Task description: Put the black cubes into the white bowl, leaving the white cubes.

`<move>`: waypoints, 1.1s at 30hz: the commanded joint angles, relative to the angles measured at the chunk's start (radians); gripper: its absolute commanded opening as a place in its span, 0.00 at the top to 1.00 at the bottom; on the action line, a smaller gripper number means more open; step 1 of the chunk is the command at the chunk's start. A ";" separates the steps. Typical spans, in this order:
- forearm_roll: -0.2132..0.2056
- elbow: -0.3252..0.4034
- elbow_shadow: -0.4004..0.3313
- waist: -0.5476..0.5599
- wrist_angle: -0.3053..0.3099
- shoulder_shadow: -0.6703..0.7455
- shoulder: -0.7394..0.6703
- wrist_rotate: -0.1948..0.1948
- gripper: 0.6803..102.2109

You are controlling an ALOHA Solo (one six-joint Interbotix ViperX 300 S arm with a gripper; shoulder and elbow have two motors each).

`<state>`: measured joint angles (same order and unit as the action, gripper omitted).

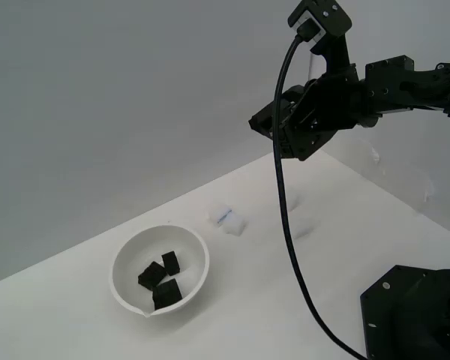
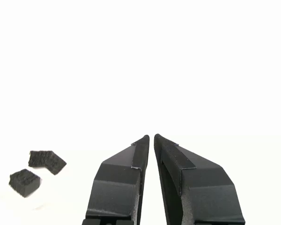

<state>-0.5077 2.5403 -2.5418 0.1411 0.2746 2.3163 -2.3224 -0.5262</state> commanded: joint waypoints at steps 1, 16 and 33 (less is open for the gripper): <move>-0.021 0.015 -0.014 0.015 -0.023 0.037 -0.032 -0.012 0.98; -0.080 0.184 -0.186 0.020 -0.169 0.255 -0.250 -0.058 0.97; -0.031 0.367 -0.367 0.044 -0.121 0.673 -0.663 -0.124 0.97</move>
<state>-0.5246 2.8962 -2.9008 0.1718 0.1396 2.9514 -2.9514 -0.6458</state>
